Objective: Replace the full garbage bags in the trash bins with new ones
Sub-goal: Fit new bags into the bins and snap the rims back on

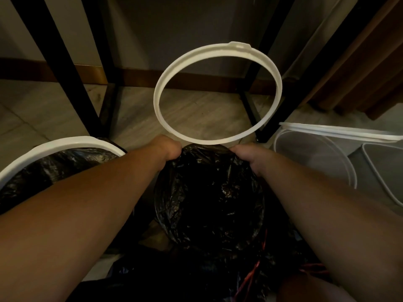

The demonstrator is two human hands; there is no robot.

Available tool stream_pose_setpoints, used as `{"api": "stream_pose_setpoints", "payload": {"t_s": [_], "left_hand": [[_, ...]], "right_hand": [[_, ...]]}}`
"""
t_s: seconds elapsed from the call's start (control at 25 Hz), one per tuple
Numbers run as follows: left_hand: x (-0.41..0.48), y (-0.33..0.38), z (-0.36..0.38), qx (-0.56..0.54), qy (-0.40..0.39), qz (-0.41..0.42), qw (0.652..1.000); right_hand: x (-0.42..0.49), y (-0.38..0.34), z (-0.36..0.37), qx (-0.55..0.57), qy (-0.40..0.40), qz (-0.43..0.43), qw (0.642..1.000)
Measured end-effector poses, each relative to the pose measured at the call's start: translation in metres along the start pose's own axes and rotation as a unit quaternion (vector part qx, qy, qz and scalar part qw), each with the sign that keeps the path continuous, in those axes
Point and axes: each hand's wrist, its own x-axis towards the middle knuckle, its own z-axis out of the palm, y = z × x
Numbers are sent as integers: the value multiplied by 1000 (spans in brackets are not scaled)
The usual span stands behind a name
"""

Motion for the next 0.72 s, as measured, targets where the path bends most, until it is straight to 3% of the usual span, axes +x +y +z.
{"api": "stream_pose_setpoints", "payload": {"t_s": [0.28,0.4,0.48,0.6,0.64,0.72], "left_hand": [[-13,5,-4,94,64,44,993],[-18,8,-5,114,78,122,983],[-27,8,-10,149,73,155,974],[-39,7,-21,181,30,169,968],[-42,5,-25,189,12,170,967],[-51,-2,-29,242,-1,168,956]], "right_hand": [[8,-2,2,3,45,-71,996],[-11,2,-7,-32,68,-106,992],[-38,11,-17,-99,106,-167,975],[-80,38,-38,-225,209,-266,914],[-93,47,-41,-240,220,-267,907],[-111,63,-38,-211,187,-233,931]]}}
